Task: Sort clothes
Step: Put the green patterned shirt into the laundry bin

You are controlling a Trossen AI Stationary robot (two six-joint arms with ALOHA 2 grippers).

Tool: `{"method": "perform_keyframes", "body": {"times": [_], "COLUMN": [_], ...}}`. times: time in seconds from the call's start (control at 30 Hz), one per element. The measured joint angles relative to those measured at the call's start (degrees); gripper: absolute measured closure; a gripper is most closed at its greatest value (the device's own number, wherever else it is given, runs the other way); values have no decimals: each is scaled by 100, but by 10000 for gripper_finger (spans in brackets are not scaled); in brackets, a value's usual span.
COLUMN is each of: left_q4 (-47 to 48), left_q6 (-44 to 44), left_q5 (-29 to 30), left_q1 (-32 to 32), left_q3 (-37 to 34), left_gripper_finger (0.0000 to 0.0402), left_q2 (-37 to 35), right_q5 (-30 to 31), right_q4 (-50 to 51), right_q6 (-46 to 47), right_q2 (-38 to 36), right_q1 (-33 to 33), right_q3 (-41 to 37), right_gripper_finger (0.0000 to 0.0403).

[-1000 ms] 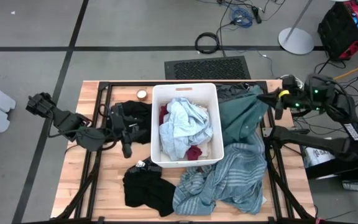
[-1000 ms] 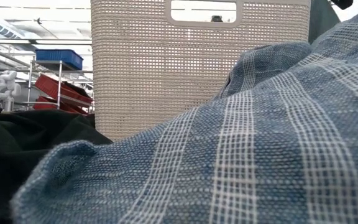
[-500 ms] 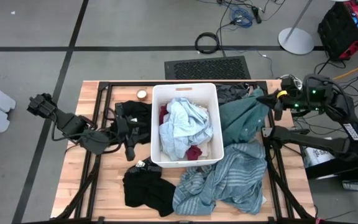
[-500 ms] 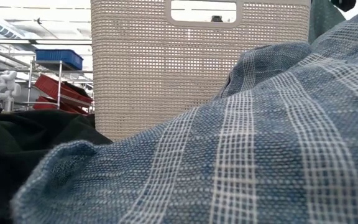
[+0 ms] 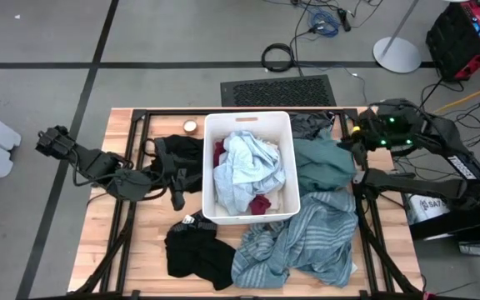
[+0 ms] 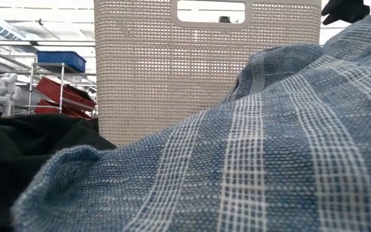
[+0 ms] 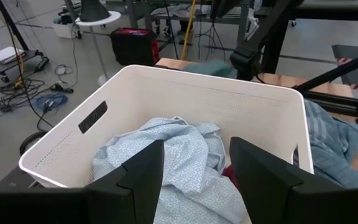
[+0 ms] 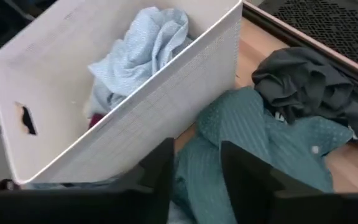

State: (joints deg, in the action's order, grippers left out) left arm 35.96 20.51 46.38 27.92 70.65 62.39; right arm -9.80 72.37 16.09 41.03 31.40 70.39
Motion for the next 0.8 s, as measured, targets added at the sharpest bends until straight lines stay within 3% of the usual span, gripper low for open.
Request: {"method": "perform_keyframes", "body": {"times": [0.23,0.33,0.6,0.8], "left_q4": [-6,-6,11,12], "left_q6": [6,-43,-32,-181], "left_q5": [-295,-294,-433,-436], "left_q1": [-24,-59,-91,-176], "left_q3": [0,0,0,0], "left_gripper_finger": [207,207,207,207], "left_q2": [30,27,26,26], "right_q5": [226,135,-982,-592], "right_q4": [1105,797,-260,-627], "right_q6": [224,239,-914,-1189], "right_q2": [-55,-124,3,355], "right_q1": [-74,-76,-85,-305], "right_q3": [-242,-743,-2484,-2933], "right_gripper_finger": [240,242,245,245]}}
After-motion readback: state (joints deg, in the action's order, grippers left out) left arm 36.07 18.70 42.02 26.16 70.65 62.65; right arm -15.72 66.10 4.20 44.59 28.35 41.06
